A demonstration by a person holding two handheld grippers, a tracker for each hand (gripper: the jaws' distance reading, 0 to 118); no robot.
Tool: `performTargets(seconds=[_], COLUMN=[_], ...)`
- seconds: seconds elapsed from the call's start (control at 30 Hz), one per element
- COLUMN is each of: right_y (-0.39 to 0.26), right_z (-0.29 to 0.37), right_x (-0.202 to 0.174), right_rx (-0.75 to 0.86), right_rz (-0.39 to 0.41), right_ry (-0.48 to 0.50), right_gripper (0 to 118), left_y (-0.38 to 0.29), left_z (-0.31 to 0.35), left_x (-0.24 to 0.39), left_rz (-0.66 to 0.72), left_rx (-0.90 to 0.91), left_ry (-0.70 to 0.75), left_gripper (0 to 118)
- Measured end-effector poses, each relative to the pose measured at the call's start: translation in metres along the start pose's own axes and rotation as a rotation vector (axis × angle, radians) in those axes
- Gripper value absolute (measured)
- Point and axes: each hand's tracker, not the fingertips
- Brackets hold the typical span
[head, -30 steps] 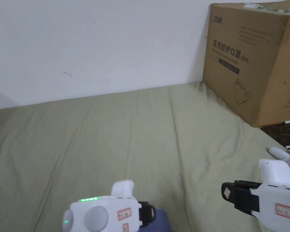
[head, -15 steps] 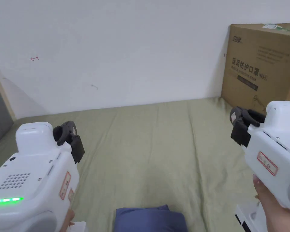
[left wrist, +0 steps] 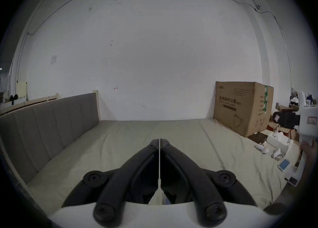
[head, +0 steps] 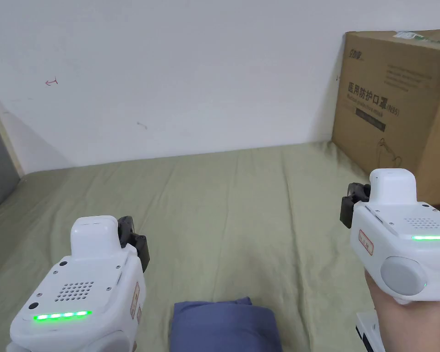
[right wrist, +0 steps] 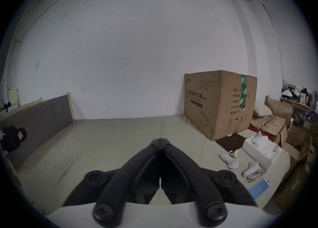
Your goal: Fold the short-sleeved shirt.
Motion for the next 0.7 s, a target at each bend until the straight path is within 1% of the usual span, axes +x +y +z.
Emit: performTargets(seconds=[0.13,0.17,0.2,0.27,0.3,0.33,0.37,0.4,0.43,0.5,0.57,0.6,0.63,0.7], right_y=[0.006,0.004,0.0,-0.021,-0.034,-0.056,-0.08,-0.106,-0.134,-0.173,-0.202,-0.21,-0.216,-0.217], right_z=[0.007,0.007,0.006,-0.007,-0.018,-0.035,-0.049,-0.059,-0.068,-0.078,-0.088,-0.09,-0.091,-0.095], right_x=[-0.001,-0.004,-0.009,-0.022,-0.026,-0.029,-0.032,-0.035,-0.039,-0.045,-0.047,-0.046,-0.044,-0.034], right_rx=[0.02,0.009,-0.023,-0.192,-0.314,-0.496,-0.658,-0.772,-0.874,-0.961,-1.014,-1.023,-1.019,-1.003], right_rz=[-0.014,-0.024,-0.034,-0.042,-0.085,-0.191,-0.307,-0.387,-0.418,-0.345,-0.272,-0.247,-0.267,-0.4], right_ry=[0.022,0.056,0.111,0.275,0.384,0.533,0.639,0.653,0.636,0.583,0.551,0.518,0.501,0.532], right_gripper=[0,0,0,0,0,0,0,0,0,0,0,0,0,0], left_y=[0.005,0.005,0.005,0.002,0.001,0.001,-0.002,-0.004,-0.007,-0.014,-0.024,-0.03,-0.038,-0.056], left_z=[0.004,0.005,0.001,0.0,-0.001,0.0,-0.001,0.0,0.0,-0.003,-0.012,-0.017,-0.024,-0.042], left_x=[0.002,0.0,-0.002,-0.009,-0.011,-0.011,-0.014,-0.017,-0.02,-0.028,-0.039,-0.045,-0.054,-0.074], left_rz=[0.026,0.038,0.048,0.074,0.08,0.083,0.079,0.076,0.073,0.067,0.056,0.06,0.077,0.142], left_rx=[0.014,0.015,0.011,-0.009,-0.017,-0.024,-0.028,-0.034,-0.042,-0.072,-0.151,-0.19,-0.235,-0.328], left_ry=[-0.006,-0.01,-0.015,-0.039,-0.049,-0.055,-0.051,-0.047,-0.043,-0.05,-0.086,-0.112,-0.161,-0.291], left_gripper=[1,1,1,1,1,1,1,1,1,1,1,1,1,1])
